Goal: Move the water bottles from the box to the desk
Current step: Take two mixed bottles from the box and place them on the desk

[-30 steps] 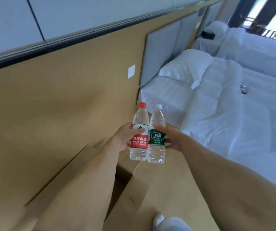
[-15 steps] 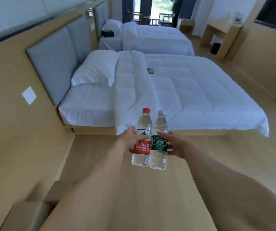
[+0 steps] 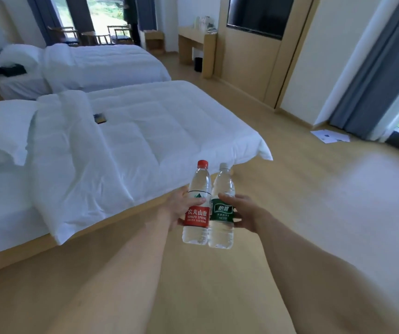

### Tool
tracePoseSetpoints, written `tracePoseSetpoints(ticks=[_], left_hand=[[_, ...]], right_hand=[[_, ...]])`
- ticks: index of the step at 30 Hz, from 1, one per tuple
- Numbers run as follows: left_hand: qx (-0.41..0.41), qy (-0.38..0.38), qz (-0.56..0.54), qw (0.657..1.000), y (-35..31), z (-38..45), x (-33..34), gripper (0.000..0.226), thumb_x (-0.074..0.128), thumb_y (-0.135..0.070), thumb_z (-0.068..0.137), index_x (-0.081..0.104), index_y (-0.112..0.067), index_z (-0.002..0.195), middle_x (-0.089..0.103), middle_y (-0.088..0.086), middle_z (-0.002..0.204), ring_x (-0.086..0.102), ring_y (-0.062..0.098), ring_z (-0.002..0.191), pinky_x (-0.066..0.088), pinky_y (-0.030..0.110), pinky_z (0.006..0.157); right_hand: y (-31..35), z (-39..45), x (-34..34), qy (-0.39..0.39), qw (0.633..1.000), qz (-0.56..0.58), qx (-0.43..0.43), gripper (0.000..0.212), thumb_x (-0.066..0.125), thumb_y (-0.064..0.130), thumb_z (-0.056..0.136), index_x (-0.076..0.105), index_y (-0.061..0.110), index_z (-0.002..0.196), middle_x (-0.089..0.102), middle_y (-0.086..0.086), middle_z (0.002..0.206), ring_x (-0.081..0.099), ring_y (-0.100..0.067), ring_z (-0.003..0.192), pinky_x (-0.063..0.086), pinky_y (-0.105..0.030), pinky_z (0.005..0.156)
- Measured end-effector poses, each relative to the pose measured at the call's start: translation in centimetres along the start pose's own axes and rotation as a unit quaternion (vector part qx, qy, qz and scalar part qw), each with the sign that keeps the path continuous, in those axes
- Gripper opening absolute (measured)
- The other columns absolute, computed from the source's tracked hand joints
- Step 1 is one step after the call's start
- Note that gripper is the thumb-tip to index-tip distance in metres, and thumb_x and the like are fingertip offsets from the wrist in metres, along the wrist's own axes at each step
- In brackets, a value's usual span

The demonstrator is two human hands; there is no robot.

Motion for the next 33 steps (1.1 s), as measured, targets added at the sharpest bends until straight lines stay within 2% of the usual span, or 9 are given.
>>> tracePoseSetpoints(ticks=[3,6,8,14,18,25,33], left_hand=[[0.0,0.05,0.016,0.999,-1.5,3.1,5.5,0.049,0.08,-0.023,0.084,0.058,-0.024,0.127,0.074,0.008,0.11,0.072,0.03,0.099,0.06,0.051,0.084],[0.008,0.093,0.026,0.995,-3.1,6.0,10.4,0.046,0.08,-0.021,0.084,0.06,-0.026,0.126,0.075,0.005,0.107,0.073,0.028,0.095,0.061,0.045,0.074],[0.008,0.115,0.037,0.993,-4.1,7.9,13.2,0.047,0.079,-0.02,0.084,0.059,-0.022,0.127,0.075,0.007,0.108,0.072,0.028,0.095,0.06,0.043,0.072],[0.015,0.186,0.064,0.98,-6.8,14.9,19.6,0.05,0.078,-0.017,0.086,0.057,-0.025,0.131,0.07,0.015,0.119,0.069,0.036,0.106,0.059,0.055,0.086],[0.015,0.224,0.081,0.971,-9.0,21.3,21.9,0.053,0.077,-0.016,0.086,0.054,-0.022,0.134,0.068,0.017,0.12,0.068,0.038,0.107,0.057,0.059,0.087],[-0.002,0.255,0.087,0.963,-14.8,33.3,23.3,0.059,0.078,-0.013,0.084,0.05,-0.025,0.134,0.068,0.014,0.117,0.07,0.036,0.103,0.06,0.057,0.082],[-0.002,0.299,0.1,0.949,-20.1,44.0,26.2,0.058,0.08,-0.015,0.083,0.051,-0.031,0.13,0.07,0.014,0.115,0.072,0.033,0.099,0.06,0.054,0.08]], right_hand=[[0.0,0.0,-5.8,-0.045,0.999,0.027,0.002,0.047,0.081,0.038,0.081,0.066,0.011,0.117,0.074,-0.011,0.105,0.069,-0.026,0.094,0.058,-0.045,0.084],[0.2,0.1,-10.9,-0.088,0.995,0.048,0.006,0.047,0.082,0.04,0.079,0.067,0.012,0.114,0.074,-0.012,0.106,0.07,-0.028,0.096,0.057,-0.05,0.092],[0.4,0.3,-13.7,-0.114,0.992,0.06,0.009,0.047,0.083,0.04,0.078,0.068,0.012,0.112,0.075,-0.012,0.105,0.07,-0.027,0.095,0.057,-0.05,0.091],[2.0,3.2,-20.8,-0.175,0.98,0.089,0.015,0.047,0.082,0.04,0.08,0.067,0.011,0.114,0.075,-0.011,0.103,0.071,-0.027,0.097,0.058,-0.049,0.089],[4.2,7.2,-24.1,-0.201,0.975,0.095,0.019,0.046,0.081,0.039,0.081,0.067,0.011,0.115,0.074,-0.013,0.106,0.07,-0.028,0.097,0.055,-0.052,0.094],[10.5,16.1,-28.1,-0.23,0.966,0.115,0.035,0.046,0.08,0.039,0.082,0.066,0.011,0.116,0.073,-0.014,0.11,0.068,-0.032,0.11,0.054,-0.055,0.096],[16.1,23.7,-33.4,-0.247,0.959,0.136,0.025,0.042,0.079,0.038,0.083,0.065,0.015,0.116,0.074,-0.01,0.11,0.069,-0.029,0.106,0.054,-0.057,0.093]])
Point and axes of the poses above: each hand's wrist, its own z-axis towards the middle knuckle, its own x-axis out of the palm, y = z × x, the point moved 4 cm from there along z, towards the middle knuckle
